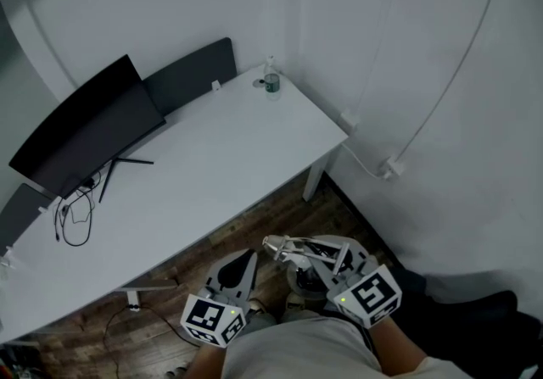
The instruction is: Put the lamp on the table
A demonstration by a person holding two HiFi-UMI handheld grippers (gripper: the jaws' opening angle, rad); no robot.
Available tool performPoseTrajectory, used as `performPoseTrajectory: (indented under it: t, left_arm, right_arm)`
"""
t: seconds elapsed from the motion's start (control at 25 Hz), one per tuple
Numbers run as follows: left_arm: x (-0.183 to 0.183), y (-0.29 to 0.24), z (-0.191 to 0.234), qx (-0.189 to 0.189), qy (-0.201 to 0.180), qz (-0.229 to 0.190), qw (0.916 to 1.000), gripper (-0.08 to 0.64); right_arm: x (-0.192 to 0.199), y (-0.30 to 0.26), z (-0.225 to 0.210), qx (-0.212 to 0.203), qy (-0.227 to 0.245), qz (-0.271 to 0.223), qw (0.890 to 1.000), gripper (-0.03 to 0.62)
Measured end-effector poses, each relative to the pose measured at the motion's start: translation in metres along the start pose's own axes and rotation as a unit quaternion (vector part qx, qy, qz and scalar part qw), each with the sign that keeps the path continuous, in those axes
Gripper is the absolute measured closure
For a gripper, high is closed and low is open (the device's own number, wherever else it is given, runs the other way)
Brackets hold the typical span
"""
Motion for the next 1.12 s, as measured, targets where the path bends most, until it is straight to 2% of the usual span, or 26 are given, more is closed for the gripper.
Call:
performPoseTrajectory:
  t: [0.28, 0.56, 1.12]
  left_arm:
    - [0.004, -0.007, 0.000, -0.024, 0.014, -0.006, 0.9996, 0.558]
    - [0.002, -0.014, 0.026, -0.041, 0.015, -0.014, 0.9989, 0.558]
    - [-0.023, -0.058, 0.133, -0.034, 0.015, -0.018, 0.9991, 0.558]
  right_arm:
    - [0.003, -0.004, -0.021, -0.013, 0.006, 0.004, 1.000, 0.549]
    - [0.005, -0.027, -0.029, -0.020, -0.001, 0.004, 1.000, 0.549]
    - [-0.010, -0.133, -0.060, -0.008, -0.001, 0.010, 1.000, 0.549]
Point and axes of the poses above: the fingertips, and each gripper's own axes: y backward along the fingers, z to its left, x out of its underside, the point moved 3 cm from there along y, backward along the fingers, and after that the axes turned 4 degrees about -z, right-handed, at the moved point
